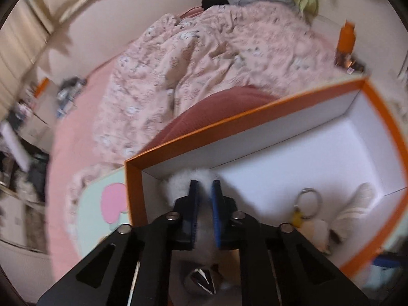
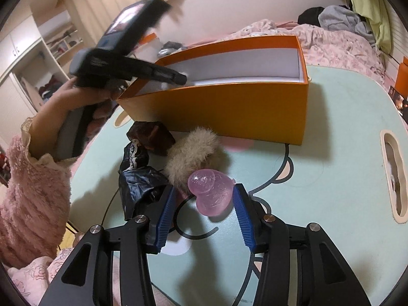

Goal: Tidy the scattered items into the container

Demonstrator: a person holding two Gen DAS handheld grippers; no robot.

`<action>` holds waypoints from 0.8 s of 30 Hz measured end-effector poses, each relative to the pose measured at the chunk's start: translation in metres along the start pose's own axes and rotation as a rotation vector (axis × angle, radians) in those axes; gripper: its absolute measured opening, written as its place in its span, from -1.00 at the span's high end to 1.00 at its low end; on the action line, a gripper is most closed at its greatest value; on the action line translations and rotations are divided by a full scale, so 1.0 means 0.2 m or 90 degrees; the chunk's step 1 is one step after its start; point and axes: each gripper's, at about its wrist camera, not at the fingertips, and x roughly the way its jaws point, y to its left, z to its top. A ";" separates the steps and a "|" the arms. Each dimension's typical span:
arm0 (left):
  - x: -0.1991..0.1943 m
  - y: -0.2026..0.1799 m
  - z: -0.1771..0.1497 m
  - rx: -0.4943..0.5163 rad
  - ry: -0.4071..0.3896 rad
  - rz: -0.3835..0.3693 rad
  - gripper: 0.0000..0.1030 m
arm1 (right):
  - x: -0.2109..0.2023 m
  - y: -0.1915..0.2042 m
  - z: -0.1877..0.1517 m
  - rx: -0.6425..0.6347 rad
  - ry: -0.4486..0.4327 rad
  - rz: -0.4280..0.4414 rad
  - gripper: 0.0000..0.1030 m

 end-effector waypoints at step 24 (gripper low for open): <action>-0.20 -0.02 -0.06 -0.060 0.006 -0.255 -0.20 | -0.01 -0.01 0.00 0.021 -0.011 0.013 0.09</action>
